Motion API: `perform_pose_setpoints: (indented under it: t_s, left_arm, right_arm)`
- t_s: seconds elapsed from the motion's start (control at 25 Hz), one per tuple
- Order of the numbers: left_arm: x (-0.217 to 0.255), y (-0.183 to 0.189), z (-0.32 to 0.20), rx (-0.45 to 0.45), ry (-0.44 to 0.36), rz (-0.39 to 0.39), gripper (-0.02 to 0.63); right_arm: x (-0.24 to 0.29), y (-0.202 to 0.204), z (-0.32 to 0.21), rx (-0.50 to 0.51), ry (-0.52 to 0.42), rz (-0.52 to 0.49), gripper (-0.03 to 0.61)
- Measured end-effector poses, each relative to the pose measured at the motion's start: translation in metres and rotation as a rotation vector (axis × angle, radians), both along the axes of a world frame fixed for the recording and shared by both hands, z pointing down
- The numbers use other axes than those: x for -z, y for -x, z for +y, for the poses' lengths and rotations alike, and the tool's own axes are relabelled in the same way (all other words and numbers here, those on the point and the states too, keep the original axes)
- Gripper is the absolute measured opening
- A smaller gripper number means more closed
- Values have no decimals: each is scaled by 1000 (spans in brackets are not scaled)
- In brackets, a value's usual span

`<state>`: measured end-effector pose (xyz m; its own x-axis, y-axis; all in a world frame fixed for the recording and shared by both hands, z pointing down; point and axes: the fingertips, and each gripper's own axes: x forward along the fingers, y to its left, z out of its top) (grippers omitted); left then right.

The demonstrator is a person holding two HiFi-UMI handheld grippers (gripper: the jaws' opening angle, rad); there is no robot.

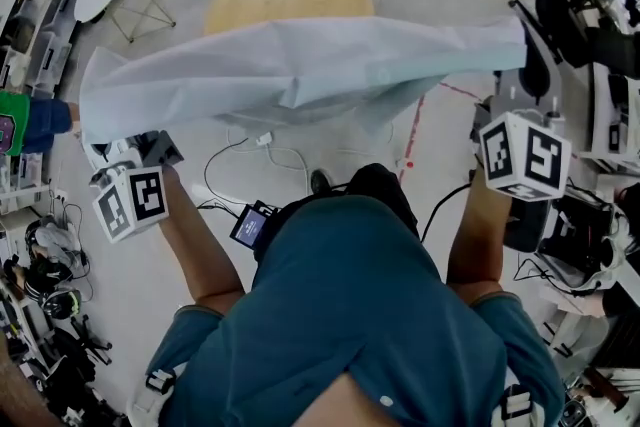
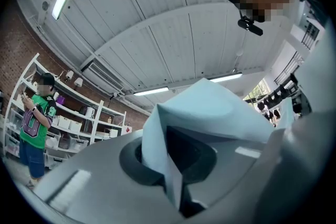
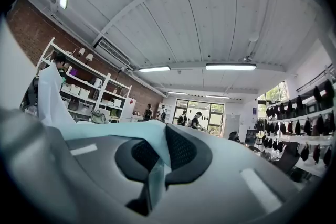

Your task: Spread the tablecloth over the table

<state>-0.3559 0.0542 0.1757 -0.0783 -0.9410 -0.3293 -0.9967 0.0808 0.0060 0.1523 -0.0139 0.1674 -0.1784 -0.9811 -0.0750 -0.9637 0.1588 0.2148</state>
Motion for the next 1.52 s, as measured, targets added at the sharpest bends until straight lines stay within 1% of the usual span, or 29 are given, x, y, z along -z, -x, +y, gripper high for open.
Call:
perform_pose_setpoints:
  t_s: [0.32,0.76,1.04,1.32,1.52]
  left_arm:
    - [-4,2,-24,34,14,9,2]
    - [1,-19,-52,123,30,-12,2]
    - [4,-30,-70,195,43,-22,2]
    - [1,-55,-86,268,47,-38,2]
    - [4,-60,-88,320,48,-47,2]
  right_arm:
    - [0,-5,-42,16,-2,-5,12]
    - [-7,-24,-112,87,26,-13,12]
    - [-8,-30,-159,148,29,-37,12]
    - [-17,-47,-207,220,38,-59,12]
    - [-20,-44,-231,270,43,-69,12]
